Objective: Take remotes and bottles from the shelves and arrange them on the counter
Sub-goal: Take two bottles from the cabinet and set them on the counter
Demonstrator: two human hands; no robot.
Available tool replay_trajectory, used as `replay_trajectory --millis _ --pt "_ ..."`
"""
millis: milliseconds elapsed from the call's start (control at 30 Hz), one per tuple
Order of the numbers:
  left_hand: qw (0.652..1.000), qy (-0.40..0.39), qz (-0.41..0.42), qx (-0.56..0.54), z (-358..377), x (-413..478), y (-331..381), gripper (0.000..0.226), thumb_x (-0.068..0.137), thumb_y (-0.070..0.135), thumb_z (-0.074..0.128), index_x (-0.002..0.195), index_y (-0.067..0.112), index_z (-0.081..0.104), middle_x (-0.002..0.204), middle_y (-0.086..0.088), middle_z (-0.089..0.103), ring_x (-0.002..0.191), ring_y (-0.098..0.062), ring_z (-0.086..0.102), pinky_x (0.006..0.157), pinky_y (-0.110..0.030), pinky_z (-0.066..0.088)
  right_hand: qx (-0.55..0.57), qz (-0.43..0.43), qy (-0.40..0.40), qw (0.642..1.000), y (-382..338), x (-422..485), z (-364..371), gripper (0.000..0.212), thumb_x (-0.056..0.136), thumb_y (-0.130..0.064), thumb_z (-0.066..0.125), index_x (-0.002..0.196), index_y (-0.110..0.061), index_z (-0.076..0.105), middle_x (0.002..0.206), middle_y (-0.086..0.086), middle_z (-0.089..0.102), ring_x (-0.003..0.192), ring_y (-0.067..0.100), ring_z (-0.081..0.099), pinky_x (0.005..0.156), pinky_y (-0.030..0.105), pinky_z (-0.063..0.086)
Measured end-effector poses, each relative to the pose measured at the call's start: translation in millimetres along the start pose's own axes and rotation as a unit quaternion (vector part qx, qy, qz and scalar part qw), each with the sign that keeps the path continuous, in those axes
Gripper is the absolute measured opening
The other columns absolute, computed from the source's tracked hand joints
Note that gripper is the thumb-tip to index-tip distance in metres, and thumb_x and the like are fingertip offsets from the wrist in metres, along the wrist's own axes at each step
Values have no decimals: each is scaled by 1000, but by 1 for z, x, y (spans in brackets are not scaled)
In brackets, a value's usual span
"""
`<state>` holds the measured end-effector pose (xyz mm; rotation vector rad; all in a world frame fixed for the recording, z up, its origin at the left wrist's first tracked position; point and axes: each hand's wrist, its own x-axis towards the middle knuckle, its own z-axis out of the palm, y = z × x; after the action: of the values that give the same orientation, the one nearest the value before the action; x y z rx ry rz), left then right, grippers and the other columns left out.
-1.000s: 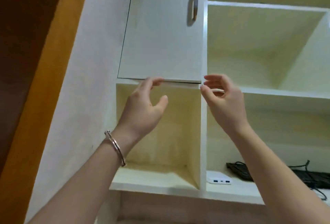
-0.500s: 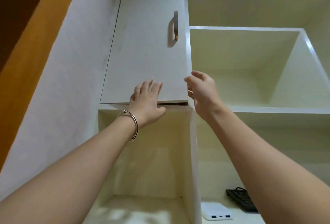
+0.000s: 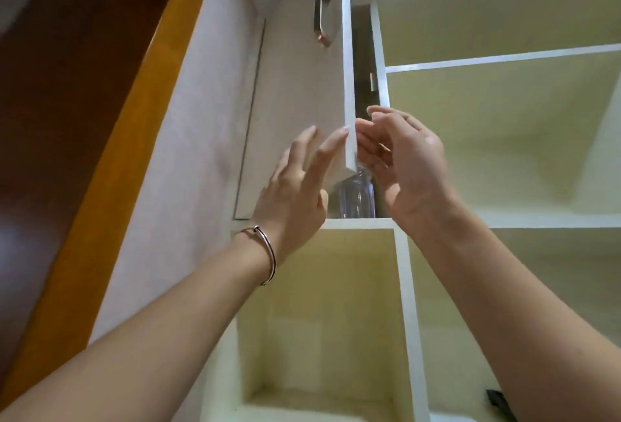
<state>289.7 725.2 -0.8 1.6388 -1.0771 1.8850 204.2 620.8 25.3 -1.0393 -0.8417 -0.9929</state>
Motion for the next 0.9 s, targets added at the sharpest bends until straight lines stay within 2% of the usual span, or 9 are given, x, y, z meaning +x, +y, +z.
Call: replay_trajectory --millis 67,133,267,367,500,600,733,833,900 --pt "999 51 -16 -5 -20 -1 -2 80 67 -4 47 129 37 16 144 -15 38 90 -39 62 63 -32 50 -4 -15 -47 999 -3 -3 19 20 90 -7 51 78 -14 66 63 0 69 57 7 65 56 13 54" --pt "996 71 -50 15 -39 -5 -5 77 69 0 51 125 39 14 140 -8 44 78 -36 62 56 -29 46 -19 -26 -81 996 1 -8 37 23 92 -11 48 82 -17 67 68 -4 71 61 3 67 58 11 52" --pt "987 128 -86 42 -82 -10 -14 58 75 18 62 127 20 35 129 -5 54 105 -29 59 76 -40 53 -41 -18 -145 988 22 -16 74 27 96 -19 38 93 -25 64 89 -11 70 90 0 65 94 24 42" --pt "973 130 -93 165 -116 -14 -28 47 77 31 65 115 8 51 119 -10 62 118 -32 52 96 -47 45 -10 41 -196 980 38 -22 100 30 97 -27 33 94 -32 63 99 -15 69 115 4 57 106 43 36" --pt "959 63 -128 243 -145 -22 -46 48 80 37 62 118 10 49 128 -11 57 133 -32 37 109 -45 29 -31 60 -204 977 66 -25 116 33 95 -25 33 94 -33 65 108 -14 64 117 4 51 102 39 32" --pt "968 25 -151 198 -152 -20 -55 57 82 37 59 132 21 38 137 -5 48 131 -28 38 106 -41 33 -120 40 -175 976 87 -26 119 31 89 -15 45 110 -31 62 103 -18 56 112 8 49 89 23 40" --pt "978 10 -153 142 -149 -21 -58 59 84 34 54 138 36 30 139 2 45 134 -24 31 99 -43 41 -149 -11 -159 976 107 -30 120 38 87 -12 52 112 -40 55 129 -9 51 121 14 48 105 29 41" --pt "981 7 -157 118 -150 -26 -61 59 86 37 52 139 40 28 139 2 47 139 -22 25 104 -50 39 -159 -18 -159 974 111 -30 117 34 88 -18 55 113 -40 54 131 -9 49 121 11 46 108 32 38" --pt "984 -6 -148 100 -151 -29 -60 60 86 39 50 141 39 26 144 1 43 141 -23 24 108 -46 34 -172 -17 -164 971 113 -31 114 34 89 -23 56 120 -37 55 132 -9 48 123 11 45 108 32 38"
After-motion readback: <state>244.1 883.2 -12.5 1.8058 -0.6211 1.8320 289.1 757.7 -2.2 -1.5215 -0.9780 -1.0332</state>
